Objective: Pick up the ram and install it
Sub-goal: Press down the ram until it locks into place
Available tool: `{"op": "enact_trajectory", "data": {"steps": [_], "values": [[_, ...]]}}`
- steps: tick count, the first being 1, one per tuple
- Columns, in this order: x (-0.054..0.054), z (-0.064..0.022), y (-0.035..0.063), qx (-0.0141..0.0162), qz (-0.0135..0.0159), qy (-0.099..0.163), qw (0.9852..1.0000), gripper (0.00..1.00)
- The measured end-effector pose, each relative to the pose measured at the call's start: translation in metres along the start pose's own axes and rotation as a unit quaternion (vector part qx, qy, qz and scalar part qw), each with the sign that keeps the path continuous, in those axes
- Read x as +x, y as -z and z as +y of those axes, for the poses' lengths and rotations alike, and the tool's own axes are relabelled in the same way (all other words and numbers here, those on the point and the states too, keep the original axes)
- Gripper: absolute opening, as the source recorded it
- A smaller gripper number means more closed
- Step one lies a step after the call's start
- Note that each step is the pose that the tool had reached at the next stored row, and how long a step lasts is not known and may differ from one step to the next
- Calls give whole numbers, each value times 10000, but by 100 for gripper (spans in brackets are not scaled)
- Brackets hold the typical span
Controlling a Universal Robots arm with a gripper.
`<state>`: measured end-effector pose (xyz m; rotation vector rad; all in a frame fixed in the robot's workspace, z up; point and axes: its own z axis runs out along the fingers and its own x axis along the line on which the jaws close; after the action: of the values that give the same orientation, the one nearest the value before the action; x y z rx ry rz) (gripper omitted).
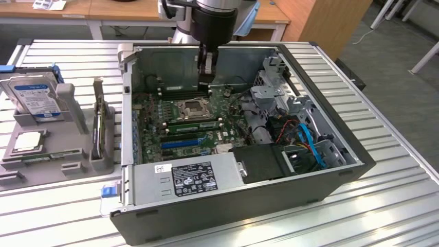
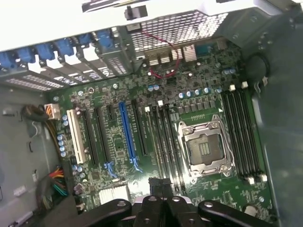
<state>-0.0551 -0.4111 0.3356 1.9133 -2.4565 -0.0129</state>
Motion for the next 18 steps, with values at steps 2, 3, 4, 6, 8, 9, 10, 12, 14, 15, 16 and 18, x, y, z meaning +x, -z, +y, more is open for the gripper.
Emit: {"op": "enact_trajectory", "data": {"steps": [2,3,4,6,8,9,10,12,14,15,16,18], "values": [[0,0,0,-2,-3,-115,9999,11],[0,0,0,-3,-4,-169,9999,11],[0,0,0,-4,-5,-222,9998,11],[0,0,0,-6,-8,-329,9995,11],[0,0,-1,-7,-10,-434,9991,11],[0,0,-1,-8,-12,-487,9988,11],[0,0,-1,-9,-13,-546,9985,11],[0,0,-1,-11,-16,-659,9978,11],[0,0,-1,-13,-19,-775,9970,11],[0,0,-1,-14,-20,-834,9965,11],[0,0,-1,-15,-21,-893,9960,11],[0,0,-1,-17,-24,-1024,9947,11]]}}
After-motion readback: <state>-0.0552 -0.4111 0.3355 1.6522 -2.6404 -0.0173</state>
